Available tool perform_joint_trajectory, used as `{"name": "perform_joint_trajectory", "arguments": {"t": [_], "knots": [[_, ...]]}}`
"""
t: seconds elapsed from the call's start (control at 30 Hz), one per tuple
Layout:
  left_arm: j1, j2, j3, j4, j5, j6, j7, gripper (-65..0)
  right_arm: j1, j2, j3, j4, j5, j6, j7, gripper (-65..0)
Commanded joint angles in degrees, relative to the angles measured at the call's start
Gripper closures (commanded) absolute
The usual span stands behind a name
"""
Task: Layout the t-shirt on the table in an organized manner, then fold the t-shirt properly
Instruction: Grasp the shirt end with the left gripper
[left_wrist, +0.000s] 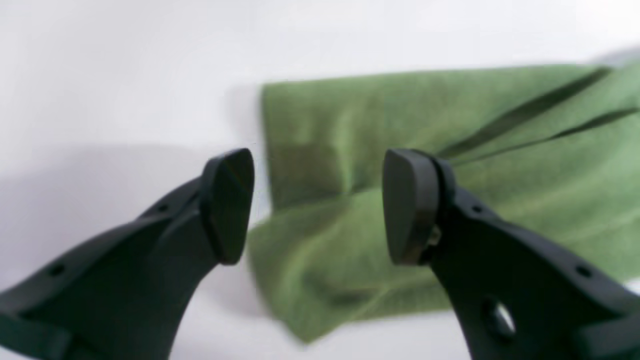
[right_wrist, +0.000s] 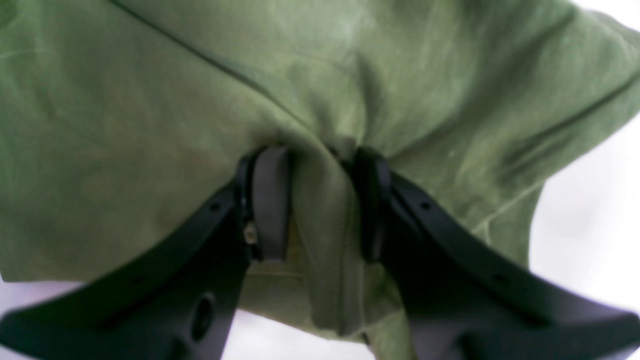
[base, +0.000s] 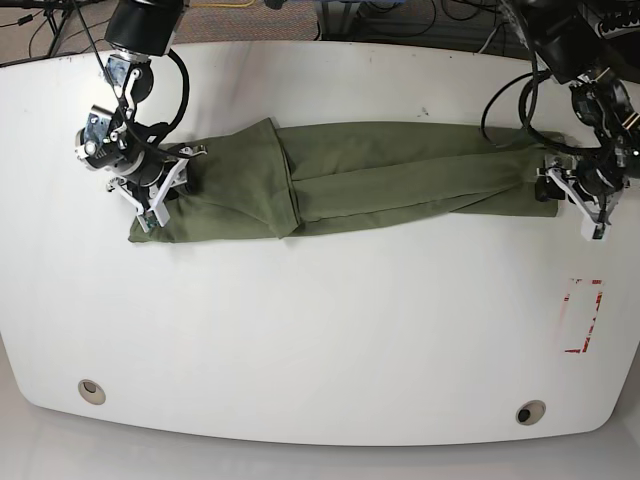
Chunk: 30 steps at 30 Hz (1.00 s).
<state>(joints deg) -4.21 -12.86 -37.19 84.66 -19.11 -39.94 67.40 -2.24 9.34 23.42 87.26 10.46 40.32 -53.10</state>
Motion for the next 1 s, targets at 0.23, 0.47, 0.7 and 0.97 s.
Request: {"name": "perform_joint_trajectory", "arguments": {"t": [0.23,0.47,0.7,0.97], "knots": [[-3.40,-3.01,-5.93,0.57,-13.37,-0.06,7.90,-50.7,0.09,0.28,0.01,-0.19,-2.33,-0.32,-2.77,-19.8],[-2.34,-3.09,-6.02,-0.66,-14.51,-0.06,8.87,-50.7,0.09,0.28,0.01,-0.19,-2.33,-0.32,-2.85,-19.8],[-2.08,-5.29,-6.11,-9.37,-14.69,-0.06,8.69,-50.7,0.09,0.28,0.01,-0.10,-2.24,-0.32,-2.85,-19.8],[-1.11,-5.55,-5.93,-13.50,-14.78,-0.06,7.29,-50.6,0.00,0.28,0.01,-0.10,-2.15,-0.32,-2.85,-19.7]]}}
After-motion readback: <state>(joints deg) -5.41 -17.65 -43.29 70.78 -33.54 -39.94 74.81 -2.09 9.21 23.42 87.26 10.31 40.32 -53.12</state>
